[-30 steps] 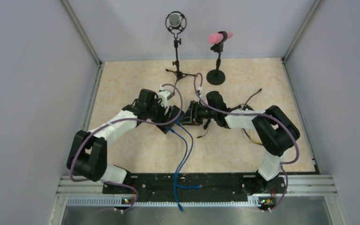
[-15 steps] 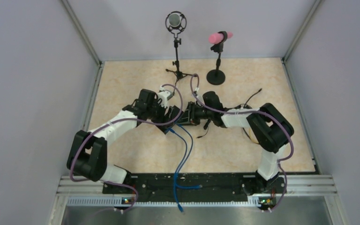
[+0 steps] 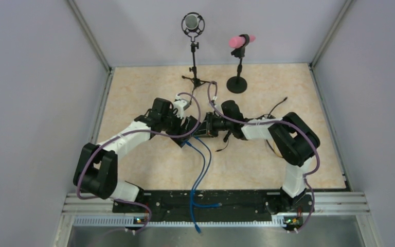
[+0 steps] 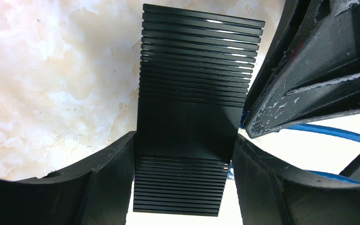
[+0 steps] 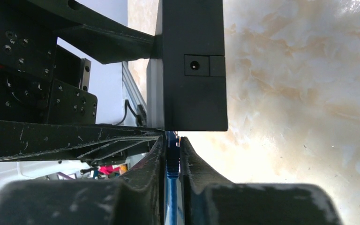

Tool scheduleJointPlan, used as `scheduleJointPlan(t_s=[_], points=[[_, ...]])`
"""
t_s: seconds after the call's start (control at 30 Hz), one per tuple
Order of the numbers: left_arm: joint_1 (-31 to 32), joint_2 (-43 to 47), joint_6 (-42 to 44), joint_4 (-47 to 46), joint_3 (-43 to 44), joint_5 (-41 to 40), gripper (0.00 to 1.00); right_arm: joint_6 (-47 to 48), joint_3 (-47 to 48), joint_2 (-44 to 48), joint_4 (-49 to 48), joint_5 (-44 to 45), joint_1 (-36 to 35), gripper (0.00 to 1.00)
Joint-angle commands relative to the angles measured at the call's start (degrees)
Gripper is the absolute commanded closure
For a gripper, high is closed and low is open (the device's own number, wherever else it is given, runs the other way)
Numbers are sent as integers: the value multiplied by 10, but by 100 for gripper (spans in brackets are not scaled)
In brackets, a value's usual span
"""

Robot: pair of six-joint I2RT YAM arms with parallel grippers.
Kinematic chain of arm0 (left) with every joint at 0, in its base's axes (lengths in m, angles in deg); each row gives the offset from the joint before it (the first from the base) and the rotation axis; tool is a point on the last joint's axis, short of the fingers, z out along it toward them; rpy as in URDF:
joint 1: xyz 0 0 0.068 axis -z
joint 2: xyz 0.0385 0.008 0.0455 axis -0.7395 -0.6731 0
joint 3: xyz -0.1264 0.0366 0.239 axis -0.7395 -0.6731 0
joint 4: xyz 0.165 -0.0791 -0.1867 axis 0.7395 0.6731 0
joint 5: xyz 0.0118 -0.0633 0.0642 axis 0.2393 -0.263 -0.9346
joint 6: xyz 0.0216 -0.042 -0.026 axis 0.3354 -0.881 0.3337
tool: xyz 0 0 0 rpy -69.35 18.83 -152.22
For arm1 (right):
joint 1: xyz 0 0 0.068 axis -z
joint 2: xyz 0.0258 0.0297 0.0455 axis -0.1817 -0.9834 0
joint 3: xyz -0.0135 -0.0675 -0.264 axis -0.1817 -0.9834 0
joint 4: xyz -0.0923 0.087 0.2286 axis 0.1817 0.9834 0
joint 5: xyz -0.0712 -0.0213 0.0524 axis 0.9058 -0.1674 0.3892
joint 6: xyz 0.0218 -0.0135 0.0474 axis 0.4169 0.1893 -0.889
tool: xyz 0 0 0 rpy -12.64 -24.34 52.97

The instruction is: Pull the plug from the switch port

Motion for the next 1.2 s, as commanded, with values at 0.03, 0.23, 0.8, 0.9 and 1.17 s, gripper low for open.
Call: scheduleJointPlan(t_s=[0.03, 0.23, 0.8, 0.9, 1.17], points=[[-1, -1, 5, -26, 7, 0, 100, 2, 22, -7, -8, -1, -10, 98], [-1, 14, -1, -48, -13, -14, 100, 2, 20, -2, -9, 4, -10, 100], [-12, -61, -8, -9, 19, -77, 100, -3, 35, -4, -10, -16, -8, 100], [-13, -70, -8, -3, 22, -89, 100, -4, 37, -5, -11, -21, -8, 100], [-22, -101, -15, 11, 36, -87, 100, 5, 48, -18, 25, -2, -7, 100]])
